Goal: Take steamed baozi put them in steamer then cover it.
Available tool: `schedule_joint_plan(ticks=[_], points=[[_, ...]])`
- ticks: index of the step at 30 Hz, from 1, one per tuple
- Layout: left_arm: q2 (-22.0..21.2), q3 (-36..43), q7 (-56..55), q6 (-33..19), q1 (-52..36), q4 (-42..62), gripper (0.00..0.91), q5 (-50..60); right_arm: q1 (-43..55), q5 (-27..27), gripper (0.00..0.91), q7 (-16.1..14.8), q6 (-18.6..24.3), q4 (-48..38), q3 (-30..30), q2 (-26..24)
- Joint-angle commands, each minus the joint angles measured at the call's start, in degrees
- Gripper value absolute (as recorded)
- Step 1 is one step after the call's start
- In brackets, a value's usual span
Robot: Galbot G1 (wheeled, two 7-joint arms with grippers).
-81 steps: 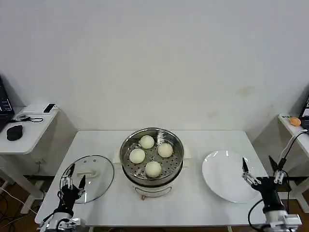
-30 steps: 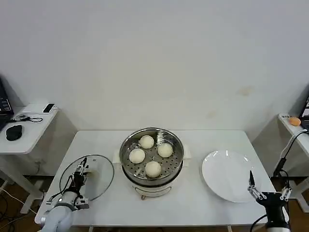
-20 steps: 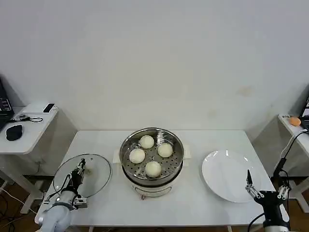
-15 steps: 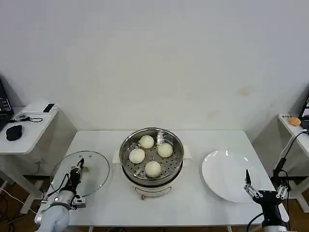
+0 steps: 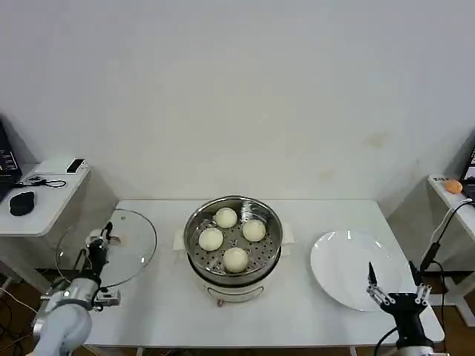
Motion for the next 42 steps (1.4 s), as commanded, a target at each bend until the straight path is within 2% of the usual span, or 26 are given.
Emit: schedule_joint_plan(ticks=[1, 8, 15, 25, 33, 42], points=[[3.97, -1.61, 7.42, 6.22, 1.31, -14.37, 0.000, -5.51, -0.13, -0.58, 0.907, -0.21, -0.14, -0.59, -0.86, -0.27], [6.73, 5.26, 10.33, 12.11, -1.32, -19.54, 0.000, -9.61, -0.02, -0.95, 0.907, -0.14, -0.05, -0.85, -0.46, -0.70], [5.25, 14.91, 11.05, 15.87, -5.52, -20.99, 0.000, -9.67, -0.45, -3.10, 0.907, 0.17, 0.20, -0.59, -0.70, 0.34], [-2.16, 24.74, 13.38, 20.23, -14.49, -16.79, 0.000, -8.05, -0.52, -5.94, 0.907, 0.96, 0.21, -1.02, -2.26, 1.61], [-8.61, 29.97, 18.72, 22.35, -18.58, -16.20, 0.000, 0.28, -0.10, -7.89, 0.907, 1.97, -0.29, -1.31, -3.56, 1.77], [-14.62, 34.54, 22.35, 22.19, -19.88, -14.18, 0.000, 11.86, 0.06, -9.29, 0.907, 2.19, -0.21, -1.66, -5.07, 1.86]])
